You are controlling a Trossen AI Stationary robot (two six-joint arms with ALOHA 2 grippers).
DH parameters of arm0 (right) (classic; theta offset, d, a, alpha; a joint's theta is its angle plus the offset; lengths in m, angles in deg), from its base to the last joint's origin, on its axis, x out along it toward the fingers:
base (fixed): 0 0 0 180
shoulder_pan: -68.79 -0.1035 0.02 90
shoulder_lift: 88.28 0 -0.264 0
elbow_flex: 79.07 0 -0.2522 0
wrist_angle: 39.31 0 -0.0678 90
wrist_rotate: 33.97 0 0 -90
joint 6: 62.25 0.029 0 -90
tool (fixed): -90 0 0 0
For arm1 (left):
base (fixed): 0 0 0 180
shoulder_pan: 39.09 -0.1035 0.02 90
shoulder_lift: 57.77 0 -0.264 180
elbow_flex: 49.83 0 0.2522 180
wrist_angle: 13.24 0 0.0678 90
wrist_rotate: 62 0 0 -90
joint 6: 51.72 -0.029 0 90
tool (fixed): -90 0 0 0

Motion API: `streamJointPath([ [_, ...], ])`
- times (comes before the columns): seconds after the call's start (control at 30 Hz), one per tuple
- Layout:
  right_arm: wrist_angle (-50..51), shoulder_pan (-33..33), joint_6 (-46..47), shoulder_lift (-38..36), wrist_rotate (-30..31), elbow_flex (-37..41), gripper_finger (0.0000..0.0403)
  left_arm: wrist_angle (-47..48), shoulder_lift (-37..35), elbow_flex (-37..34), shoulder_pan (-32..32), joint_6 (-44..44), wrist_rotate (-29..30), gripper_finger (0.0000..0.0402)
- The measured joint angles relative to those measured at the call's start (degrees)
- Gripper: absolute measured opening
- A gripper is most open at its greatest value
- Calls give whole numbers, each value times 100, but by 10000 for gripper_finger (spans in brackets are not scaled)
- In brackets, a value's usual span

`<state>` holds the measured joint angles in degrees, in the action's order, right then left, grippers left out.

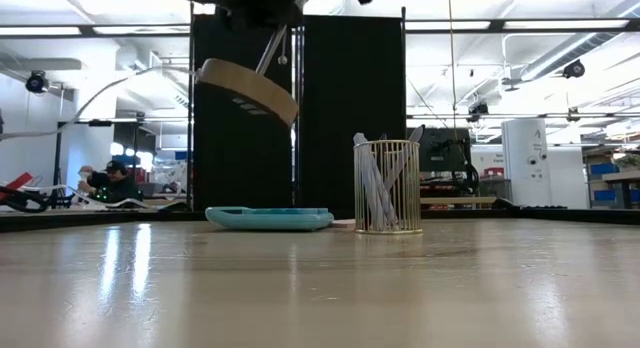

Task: Screw lightbulb
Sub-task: Insert the lightbulb into the black table lamp

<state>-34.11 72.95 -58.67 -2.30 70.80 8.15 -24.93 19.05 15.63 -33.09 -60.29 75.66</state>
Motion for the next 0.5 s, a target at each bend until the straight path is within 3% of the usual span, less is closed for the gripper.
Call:
streamJointPath([
  [0.1,-70,4,255,60,629,3,133,39,49,0,-240,-50,-119,61],
  [0.2,-170,39,380,116,859,7,135,27,73,0,-424,-43,-322,61],
  [0.37,-125,73,267,116,888,9,175,68,80,0,-570,-39,-591,61],
  [0.5,136,76,38,-60,500,11,222,66,13,0,-579,-39,-963,61],
])
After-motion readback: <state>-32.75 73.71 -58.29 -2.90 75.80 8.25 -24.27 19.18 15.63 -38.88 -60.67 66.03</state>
